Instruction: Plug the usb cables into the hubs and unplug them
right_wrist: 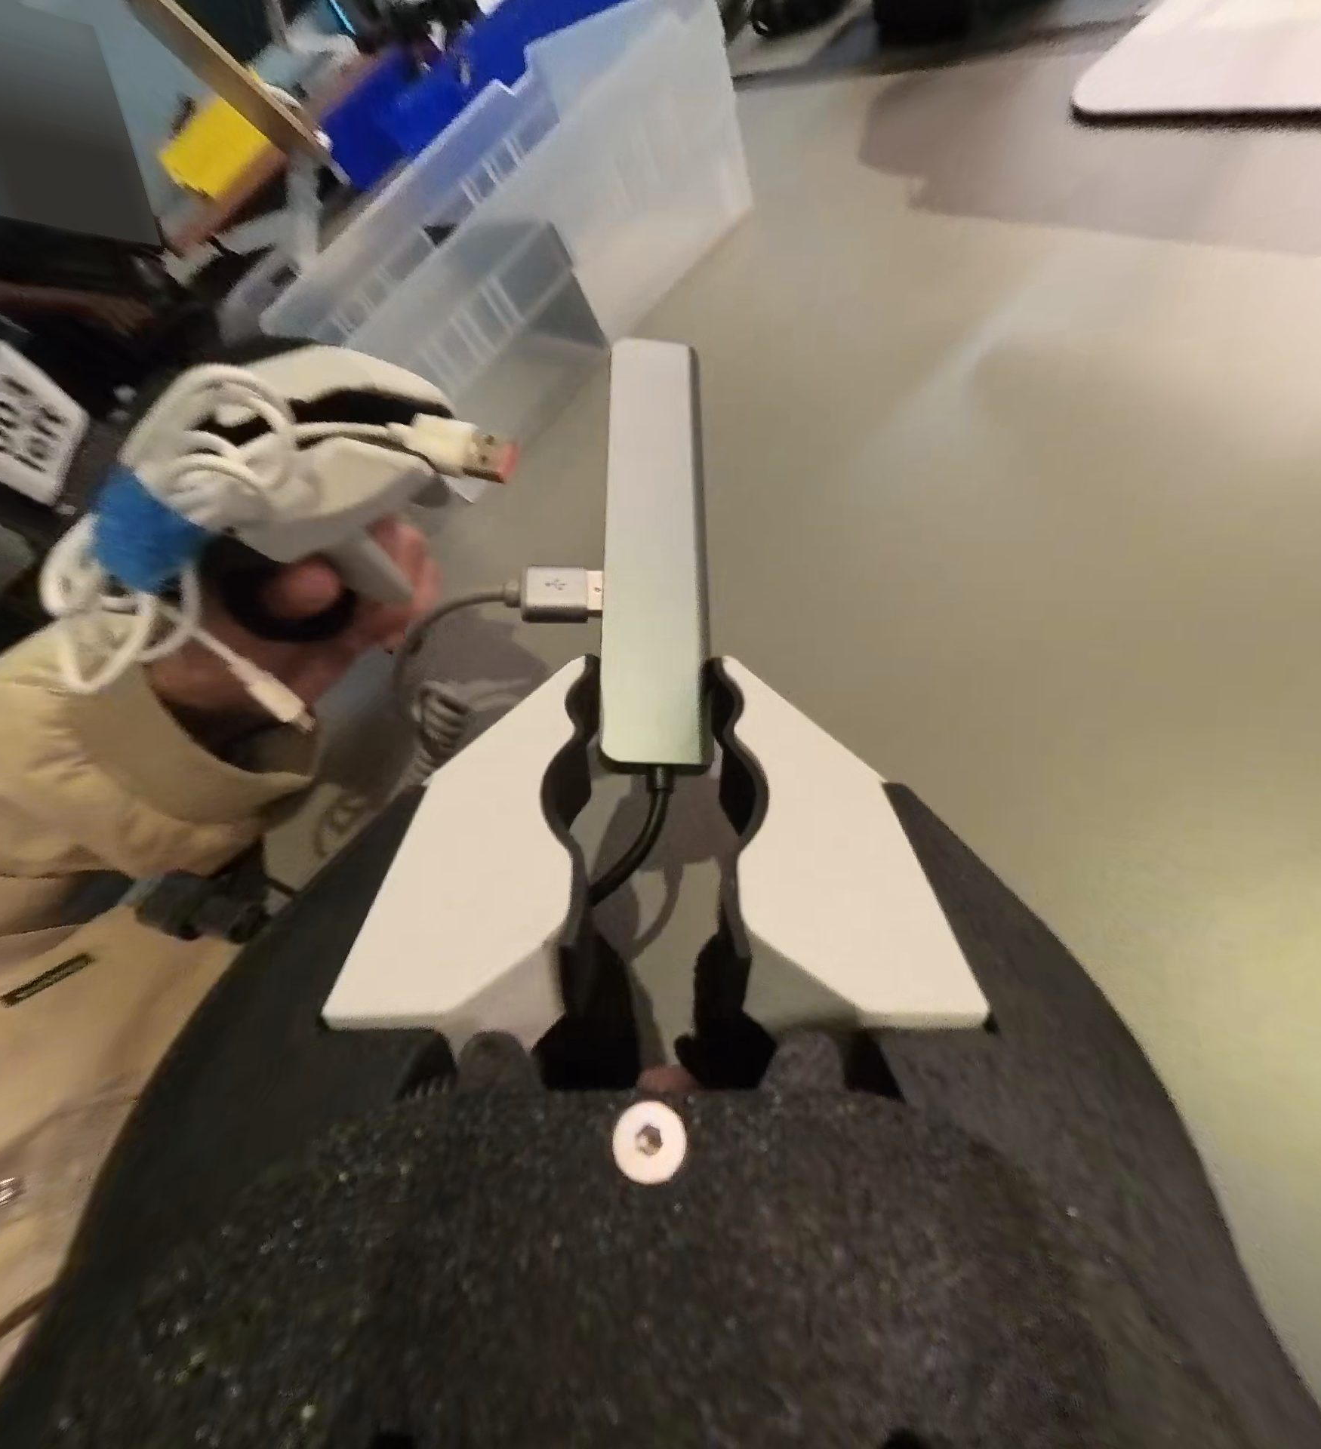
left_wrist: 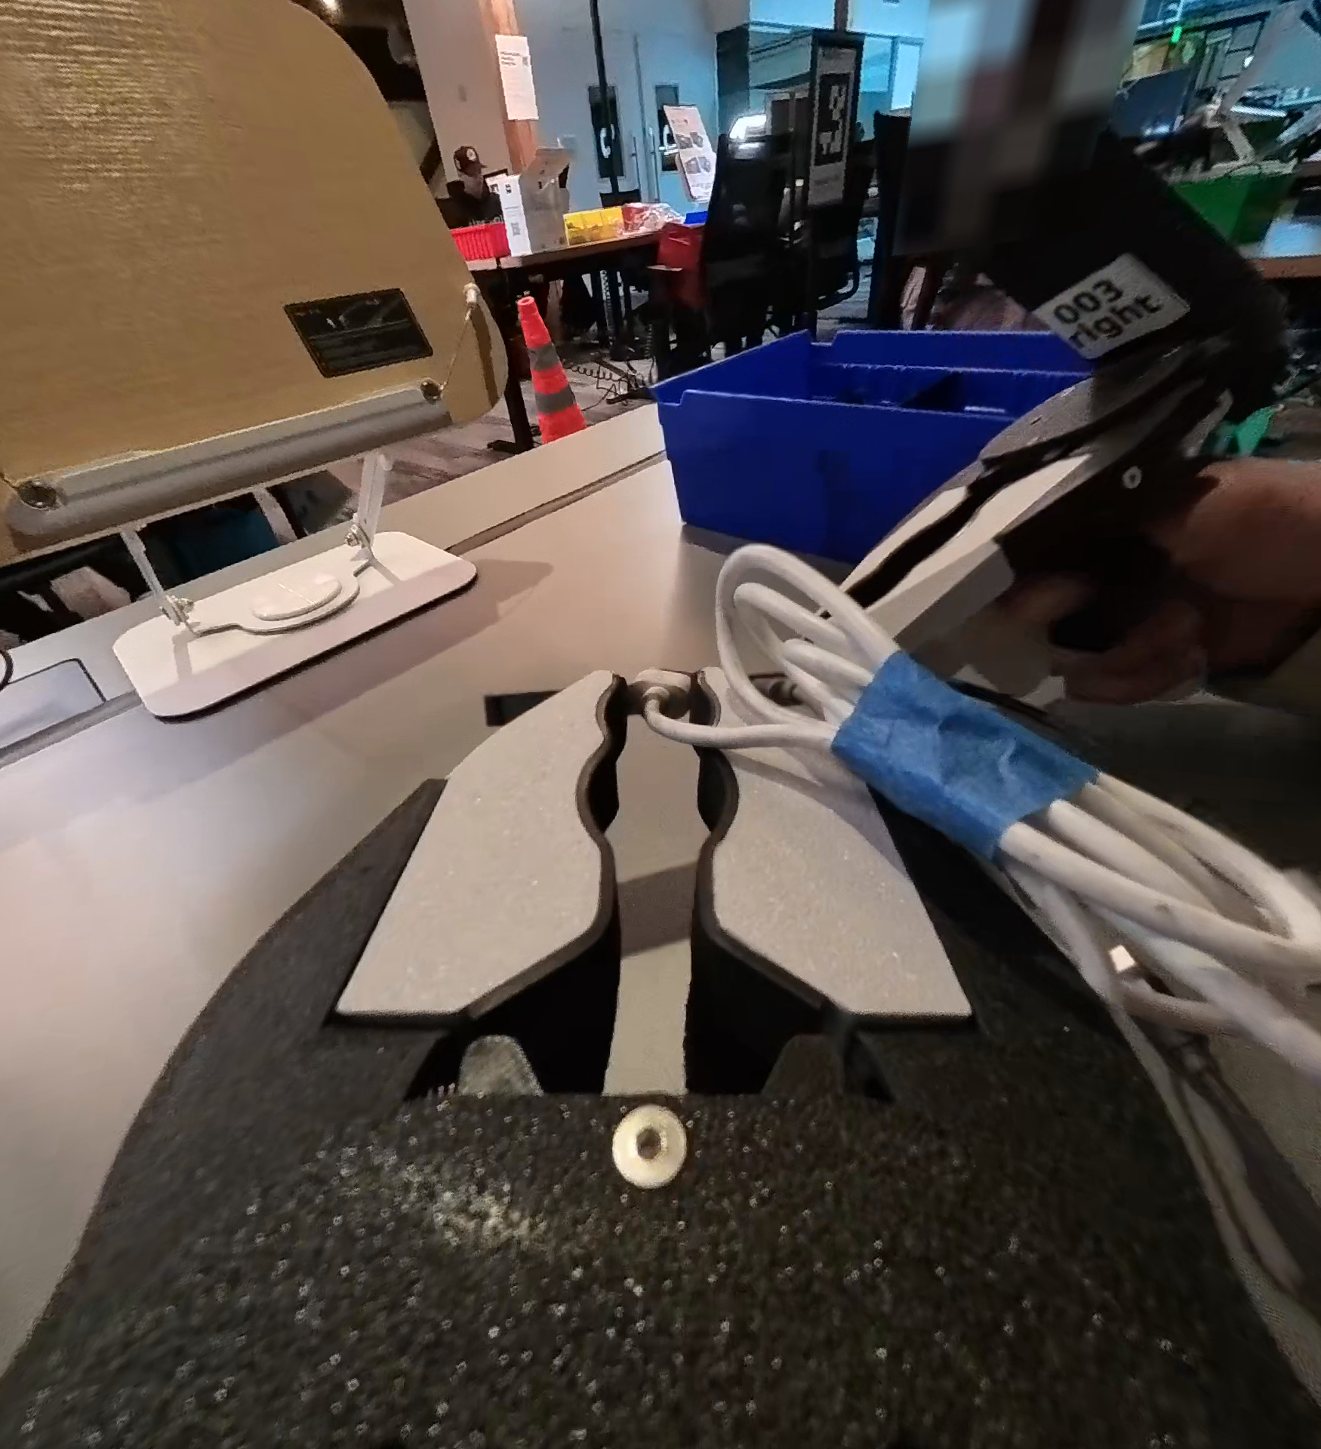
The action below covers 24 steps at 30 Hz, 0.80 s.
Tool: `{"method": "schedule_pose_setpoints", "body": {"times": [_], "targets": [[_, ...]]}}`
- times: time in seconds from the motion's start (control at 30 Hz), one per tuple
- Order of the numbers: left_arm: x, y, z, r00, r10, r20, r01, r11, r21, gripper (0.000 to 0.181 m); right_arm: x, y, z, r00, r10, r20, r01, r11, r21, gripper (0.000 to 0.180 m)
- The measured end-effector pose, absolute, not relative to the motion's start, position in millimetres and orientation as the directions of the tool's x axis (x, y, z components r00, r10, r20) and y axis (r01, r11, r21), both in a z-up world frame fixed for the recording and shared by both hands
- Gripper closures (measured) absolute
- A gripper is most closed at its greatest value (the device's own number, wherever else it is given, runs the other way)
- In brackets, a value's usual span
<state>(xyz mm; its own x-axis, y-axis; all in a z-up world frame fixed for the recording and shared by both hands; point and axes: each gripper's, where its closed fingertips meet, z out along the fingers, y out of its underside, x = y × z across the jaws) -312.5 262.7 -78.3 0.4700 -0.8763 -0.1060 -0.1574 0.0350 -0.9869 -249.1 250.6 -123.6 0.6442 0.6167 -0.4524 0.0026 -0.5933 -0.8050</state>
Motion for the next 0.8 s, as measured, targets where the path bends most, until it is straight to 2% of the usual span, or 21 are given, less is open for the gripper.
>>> {"method": "schedule_pose_setpoints", "body": {"times": [0.07,0.23,0.53,0.8], "targets": [[-309.6,260.6,-81.6,0.465,-0.878,-0.110,-0.165,0.036,-0.986,0.166,-255.4,247.2,-113.0,0.587,0.623,-0.517,-0.058,-0.605,-0.794,0.152],[-306.2,257.7,-79.5,0.477,-0.866,-0.148,-0.167,0.075,-0.983,0.166,-259.2,246.8,-111.3,0.606,0.624,-0.493,-0.046,-0.591,-0.805,0.152],[-304.5,261.3,-86.1,0.523,-0.848,-0.092,-0.171,0.001,-0.985,0.166,-262.5,250.7,-110.4,0.664,0.638,-0.389,-0.001,-0.520,-0.854,0.152],[-306.6,260.9,-76.3,0.589,-0.805,-0.077,-0.116,0.010,-0.993,0.166,-267.4,250.5,-103.0,0.699,0.655,-0.287,0.038,-0.435,-0.900,0.152]]}}
